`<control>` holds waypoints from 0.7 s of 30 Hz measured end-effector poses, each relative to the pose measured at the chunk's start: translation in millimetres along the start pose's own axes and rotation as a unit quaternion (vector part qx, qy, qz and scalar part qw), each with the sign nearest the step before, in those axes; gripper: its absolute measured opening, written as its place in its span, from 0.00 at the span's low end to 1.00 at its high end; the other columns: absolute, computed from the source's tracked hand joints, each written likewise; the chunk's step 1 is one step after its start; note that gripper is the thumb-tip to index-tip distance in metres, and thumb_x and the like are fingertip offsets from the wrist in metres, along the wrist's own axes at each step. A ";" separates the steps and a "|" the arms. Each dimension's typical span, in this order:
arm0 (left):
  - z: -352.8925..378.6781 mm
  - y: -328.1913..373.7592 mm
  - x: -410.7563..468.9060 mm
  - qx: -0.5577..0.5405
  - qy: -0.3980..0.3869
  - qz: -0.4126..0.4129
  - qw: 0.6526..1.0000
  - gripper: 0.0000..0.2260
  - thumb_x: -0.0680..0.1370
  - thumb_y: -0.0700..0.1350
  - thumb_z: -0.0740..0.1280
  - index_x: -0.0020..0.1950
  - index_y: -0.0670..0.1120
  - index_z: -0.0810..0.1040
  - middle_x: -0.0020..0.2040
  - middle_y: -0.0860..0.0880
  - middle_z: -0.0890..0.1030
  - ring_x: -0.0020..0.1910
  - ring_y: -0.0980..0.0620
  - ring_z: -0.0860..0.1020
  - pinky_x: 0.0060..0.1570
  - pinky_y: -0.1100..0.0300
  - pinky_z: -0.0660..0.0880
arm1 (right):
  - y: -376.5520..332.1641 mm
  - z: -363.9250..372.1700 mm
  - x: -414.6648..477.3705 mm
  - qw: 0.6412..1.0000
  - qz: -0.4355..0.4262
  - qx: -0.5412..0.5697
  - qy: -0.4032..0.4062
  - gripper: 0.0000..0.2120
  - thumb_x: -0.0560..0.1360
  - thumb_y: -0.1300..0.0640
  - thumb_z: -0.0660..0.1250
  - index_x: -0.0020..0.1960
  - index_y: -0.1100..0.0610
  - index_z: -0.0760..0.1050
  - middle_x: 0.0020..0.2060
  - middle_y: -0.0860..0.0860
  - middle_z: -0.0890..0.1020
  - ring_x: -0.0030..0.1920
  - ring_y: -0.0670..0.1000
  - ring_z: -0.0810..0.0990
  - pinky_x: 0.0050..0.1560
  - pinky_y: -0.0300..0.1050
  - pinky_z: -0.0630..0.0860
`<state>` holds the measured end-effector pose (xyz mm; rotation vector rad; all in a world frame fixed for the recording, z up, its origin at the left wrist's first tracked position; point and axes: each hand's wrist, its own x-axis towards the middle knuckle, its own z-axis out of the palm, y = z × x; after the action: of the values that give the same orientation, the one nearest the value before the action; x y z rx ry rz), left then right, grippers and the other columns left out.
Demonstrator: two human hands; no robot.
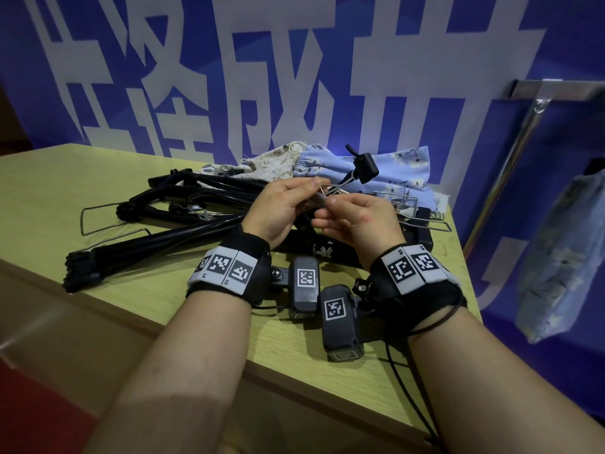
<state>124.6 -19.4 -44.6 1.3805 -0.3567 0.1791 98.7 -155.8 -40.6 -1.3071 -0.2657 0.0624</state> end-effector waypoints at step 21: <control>-5.9 -0.4 0.6 0.022 -0.026 -0.025 0.999 0.08 0.80 0.36 0.62 0.53 0.41 0.80 0.41 0.52 0.85 0.45 0.59 0.82 0.49 0.65 0.76 | 0.4 2.8 0.3 0.998 0.007 0.050 -0.036 0.09 0.81 0.66 0.55 0.46 0.60 0.72 0.30 0.52 0.83 0.31 0.48 0.83 0.35 0.37 0.79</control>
<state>126.2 -13.7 -45.7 1.4384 -0.3629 0.1117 98.3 -153.0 -40.3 -1.2088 -0.3116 0.1337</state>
